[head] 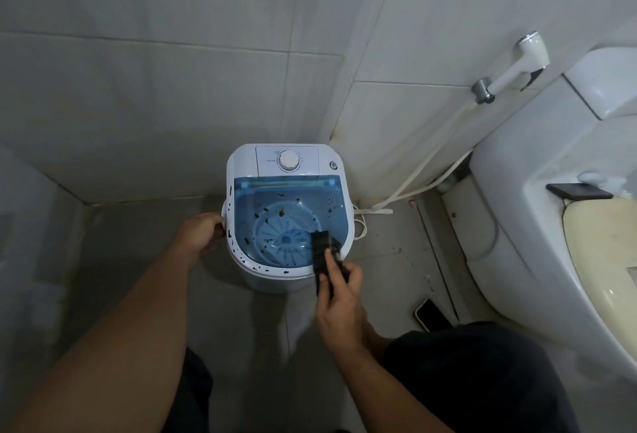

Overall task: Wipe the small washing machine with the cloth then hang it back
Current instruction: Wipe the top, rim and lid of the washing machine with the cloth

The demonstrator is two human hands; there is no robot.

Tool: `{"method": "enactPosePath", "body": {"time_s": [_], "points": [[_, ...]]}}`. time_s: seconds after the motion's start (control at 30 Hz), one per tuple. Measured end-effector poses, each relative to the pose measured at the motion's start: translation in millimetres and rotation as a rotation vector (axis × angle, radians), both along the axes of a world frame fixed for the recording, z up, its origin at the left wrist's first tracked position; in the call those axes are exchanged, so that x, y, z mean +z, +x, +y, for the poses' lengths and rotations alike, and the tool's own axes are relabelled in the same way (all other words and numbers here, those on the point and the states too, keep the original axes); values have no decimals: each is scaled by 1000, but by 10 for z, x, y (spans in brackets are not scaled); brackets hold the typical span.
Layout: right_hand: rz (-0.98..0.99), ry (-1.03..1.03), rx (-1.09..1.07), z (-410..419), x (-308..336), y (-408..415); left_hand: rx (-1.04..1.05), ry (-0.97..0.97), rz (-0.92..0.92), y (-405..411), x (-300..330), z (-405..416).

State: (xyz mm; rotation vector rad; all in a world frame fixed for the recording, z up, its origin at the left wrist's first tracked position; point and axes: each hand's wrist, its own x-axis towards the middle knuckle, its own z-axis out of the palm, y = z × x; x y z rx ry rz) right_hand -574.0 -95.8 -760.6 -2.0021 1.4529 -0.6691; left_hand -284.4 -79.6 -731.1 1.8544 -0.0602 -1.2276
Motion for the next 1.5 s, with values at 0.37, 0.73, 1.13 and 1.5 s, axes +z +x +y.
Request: {"method": "enactPosePath", "body": {"time_s": [0.37,0.73,1.13,1.5], "points": [[216,-58,173,91,-119,93,-38,-25,52,15,64,53],[346,-123,519,122,44,482,-63,-24,37,-3,83,83],[404,-234,571,50,40,473,-39,-23,66,66,15,97],[3,-121,246,-195,173,396,19,-36,164,98,59,107]]}}
